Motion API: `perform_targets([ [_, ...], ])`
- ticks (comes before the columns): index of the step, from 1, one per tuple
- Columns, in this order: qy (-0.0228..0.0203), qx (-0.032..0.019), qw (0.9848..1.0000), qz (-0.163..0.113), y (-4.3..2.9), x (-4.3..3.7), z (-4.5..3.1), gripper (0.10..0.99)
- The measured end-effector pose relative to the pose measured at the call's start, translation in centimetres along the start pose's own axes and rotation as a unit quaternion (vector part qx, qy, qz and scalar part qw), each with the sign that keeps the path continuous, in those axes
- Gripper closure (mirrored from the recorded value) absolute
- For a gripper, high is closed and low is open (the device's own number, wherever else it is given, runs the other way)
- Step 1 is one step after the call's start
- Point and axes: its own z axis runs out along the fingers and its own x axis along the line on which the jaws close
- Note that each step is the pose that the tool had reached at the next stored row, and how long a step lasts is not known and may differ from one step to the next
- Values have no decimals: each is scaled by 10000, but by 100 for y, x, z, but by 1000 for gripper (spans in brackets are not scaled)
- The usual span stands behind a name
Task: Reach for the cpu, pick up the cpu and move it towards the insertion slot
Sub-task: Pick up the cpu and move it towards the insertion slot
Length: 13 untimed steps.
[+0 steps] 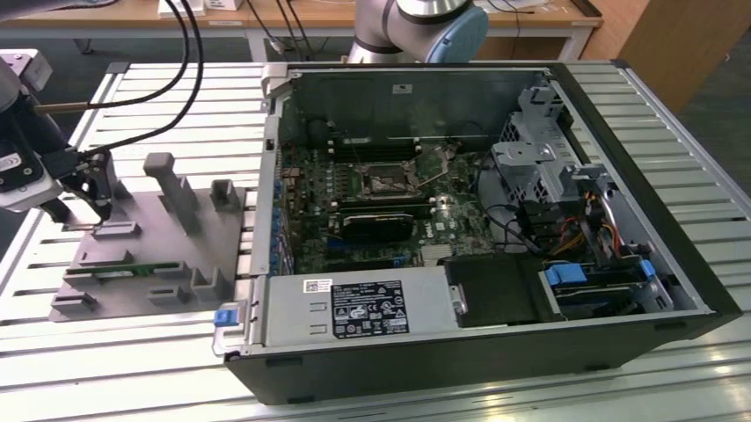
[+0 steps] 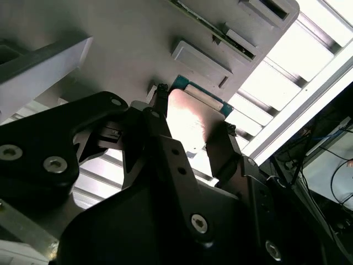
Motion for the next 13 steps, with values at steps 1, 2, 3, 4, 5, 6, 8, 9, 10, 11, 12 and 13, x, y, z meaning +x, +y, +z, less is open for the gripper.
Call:
perform_targets([
  [1,0,0,10000,0,0,0,-8,557],
  [2,0,0,10000,0,1,0,-16,557],
  [3,0,0,10000,0,1,0,-24,557],
  [4,0,0,10000,0,2,0,-32,557],
  [5,0,0,10000,0,2,0,-40,557],
  [6,0,0,10000,0,3,0,-47,557],
  [8,0,0,10000,0,3,1,-63,557],
  [9,0,0,10000,0,4,1,-71,557],
  [10,0,0,10000,0,4,1,-78,557],
  [11,0,0,10000,0,5,1,-86,557],
  [12,0,0,10000,0,5,1,-94,557],
  [13,0,0,10000,0,6,1,-102,557],
])
